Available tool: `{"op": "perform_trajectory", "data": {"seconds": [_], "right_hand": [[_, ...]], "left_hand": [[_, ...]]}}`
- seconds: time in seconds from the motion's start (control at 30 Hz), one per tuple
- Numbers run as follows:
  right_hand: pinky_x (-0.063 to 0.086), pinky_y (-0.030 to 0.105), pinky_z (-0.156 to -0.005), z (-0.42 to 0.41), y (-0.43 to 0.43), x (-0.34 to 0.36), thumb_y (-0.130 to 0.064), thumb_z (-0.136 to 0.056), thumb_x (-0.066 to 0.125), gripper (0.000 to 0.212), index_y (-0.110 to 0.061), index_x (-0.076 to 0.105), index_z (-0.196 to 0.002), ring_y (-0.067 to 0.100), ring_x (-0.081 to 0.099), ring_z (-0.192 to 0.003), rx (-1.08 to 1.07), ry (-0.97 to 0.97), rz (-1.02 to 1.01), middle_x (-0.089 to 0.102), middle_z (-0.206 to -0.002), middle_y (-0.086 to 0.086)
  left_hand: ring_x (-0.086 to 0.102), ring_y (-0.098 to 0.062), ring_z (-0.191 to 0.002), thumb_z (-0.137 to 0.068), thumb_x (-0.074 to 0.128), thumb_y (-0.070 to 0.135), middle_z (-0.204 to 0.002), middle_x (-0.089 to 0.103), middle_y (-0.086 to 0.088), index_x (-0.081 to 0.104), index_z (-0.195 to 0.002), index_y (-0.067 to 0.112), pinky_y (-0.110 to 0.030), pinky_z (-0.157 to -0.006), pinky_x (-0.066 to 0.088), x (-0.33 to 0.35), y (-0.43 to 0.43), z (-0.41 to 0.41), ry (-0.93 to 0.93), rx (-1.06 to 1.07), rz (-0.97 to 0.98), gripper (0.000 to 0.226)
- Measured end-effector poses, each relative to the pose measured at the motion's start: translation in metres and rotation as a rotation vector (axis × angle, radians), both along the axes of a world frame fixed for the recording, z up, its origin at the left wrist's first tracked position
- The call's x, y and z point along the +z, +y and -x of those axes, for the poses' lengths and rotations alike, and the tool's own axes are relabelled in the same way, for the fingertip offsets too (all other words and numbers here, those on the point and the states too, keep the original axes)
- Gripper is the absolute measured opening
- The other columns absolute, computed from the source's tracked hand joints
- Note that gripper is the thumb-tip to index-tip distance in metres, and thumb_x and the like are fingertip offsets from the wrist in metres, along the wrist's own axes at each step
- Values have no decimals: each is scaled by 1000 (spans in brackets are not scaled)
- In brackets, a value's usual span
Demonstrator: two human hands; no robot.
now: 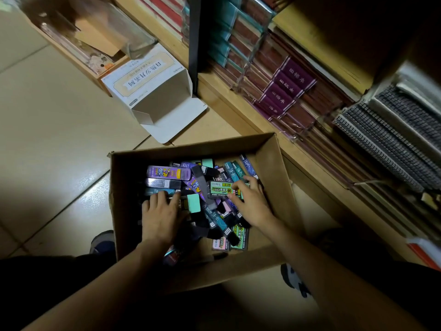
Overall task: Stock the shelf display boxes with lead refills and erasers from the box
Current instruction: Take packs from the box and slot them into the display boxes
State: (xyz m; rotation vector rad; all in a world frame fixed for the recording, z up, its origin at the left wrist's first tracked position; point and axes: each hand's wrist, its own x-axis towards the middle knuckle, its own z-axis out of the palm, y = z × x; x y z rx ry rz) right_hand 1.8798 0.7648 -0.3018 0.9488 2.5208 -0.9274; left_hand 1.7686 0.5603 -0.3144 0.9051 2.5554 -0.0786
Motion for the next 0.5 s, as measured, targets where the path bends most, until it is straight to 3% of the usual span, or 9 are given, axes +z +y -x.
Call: {"op": "perform_trajectory", "data": {"seconds": [0.03, 0.1, 0.2, 0.27, 0.4, 0.5], "right_hand": [[35, 34, -100, 4, 2, 0, -33, -92, 56, 23, -21, 52, -112, 26, 34, -127, -27, 7, 41, 33, -140, 4], [35, 33, -93, 11, 5, 0, -33, -88, 62, 34, -24, 49, -118, 27, 36, -124, -94, 1, 72, 41, -136, 3], [35, 40, -102, 16, 7, -1, -44, -79, 70, 68, -21, 38, -134, 29, 36, -126, -234, -83, 149, 38, -141, 6], [37, 47, -104, 15, 4, -3, -51, -74, 72, 78, -19, 35, -135, 31, 38, -126, -293, -179, 219, 34, -142, 9], [40, 45, -102, 6, -4, -7, -49, -74, 73, 84, -12, 31, -136, 31, 41, -126, -394, -258, 368, 36, -140, 13], [44, 35, -92, -3, -8, -7, -40, -78, 73, 66, -9, 39, -125, 26, 49, -114, -517, -201, 461, 46, -129, 12]], "left_hand": [[42, -29, -113, -87, 48, 58, -120, 46, -9, 43, -132, 21, -39, -94, 29, 0, 0, 6, -15, 10, -5, 58], [46, -29, -111, -82, 55, 60, -116, 47, -10, 47, -120, 17, -39, -92, 31, -2, 2, 14, -88, 46, -33, 58], [47, -29, -113, -78, 59, 62, -118, 49, -10, 47, -118, 16, -39, -90, 34, -3, 5, 15, -200, 111, -20, 62], [46, -30, -115, -79, 57, 64, -122, 52, -11, 48, -119, 15, -39, -91, 37, -5, 4, 12, -233, 119, 26, 63], [49, -32, -109, -84, 59, 54, -121, 54, -14, 53, -111, 11, -39, -88, 43, -5, -1, 6, -340, 237, -32, 51], [55, -32, -96, -86, 59, 51, -112, 52, -13, 54, -103, 10, -38, -76, 44, 3, -1, 4, -339, 338, -143, 44]]}}
